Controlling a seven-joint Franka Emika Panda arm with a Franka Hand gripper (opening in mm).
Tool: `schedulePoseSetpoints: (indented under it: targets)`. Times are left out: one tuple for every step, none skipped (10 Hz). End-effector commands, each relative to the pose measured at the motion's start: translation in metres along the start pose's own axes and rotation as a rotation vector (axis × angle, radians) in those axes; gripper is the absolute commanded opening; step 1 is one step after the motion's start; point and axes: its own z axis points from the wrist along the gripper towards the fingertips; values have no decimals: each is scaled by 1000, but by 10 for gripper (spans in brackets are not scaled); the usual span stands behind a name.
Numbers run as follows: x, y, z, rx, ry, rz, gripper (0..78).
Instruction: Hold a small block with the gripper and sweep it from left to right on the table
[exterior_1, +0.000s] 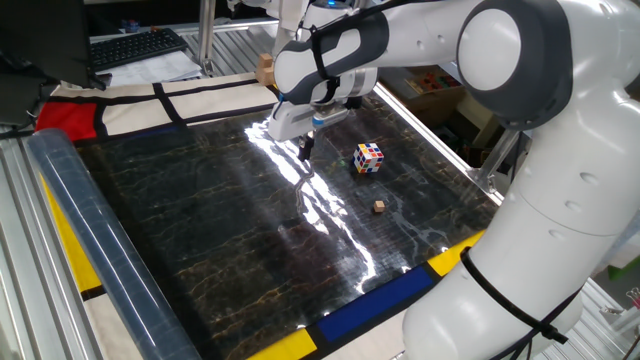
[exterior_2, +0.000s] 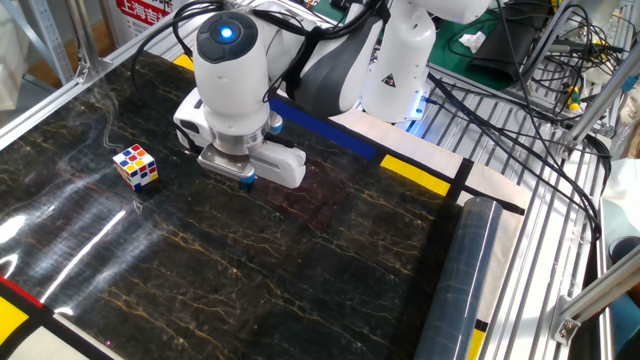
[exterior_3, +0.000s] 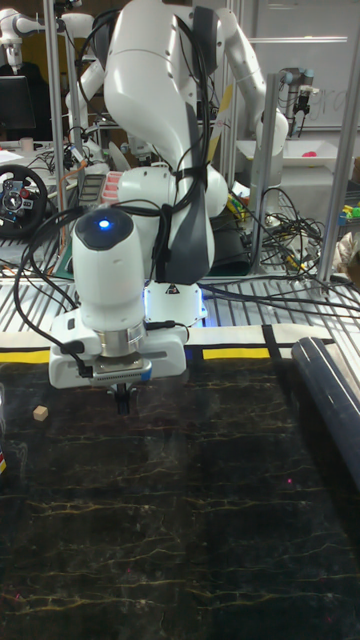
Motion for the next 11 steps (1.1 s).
schedulePoseSetpoints:
  targets:
    - [-1, 0, -1, 2, -5, -4, 0]
    - [-1, 0, -1, 1, -6, -4, 0]
    - [-1, 0, -1, 1, -6, -3, 0]
    - [-1, 0, -1, 2, -7, 1, 0]
    - [-1, 0, -1, 1, -6, 1, 0]
    - [-1, 0, -1, 1, -6, 2, 0]
    - [0, -1, -1, 1, -6, 6, 0]
    - [0, -1, -1, 1, -6, 9, 0]
    - [0, -2, 0, 1, -6, 11, 0]
    - [0, -2, 0, 1, -6, 11, 0]
    - [0, -2, 0, 1, -3, 11, 0]
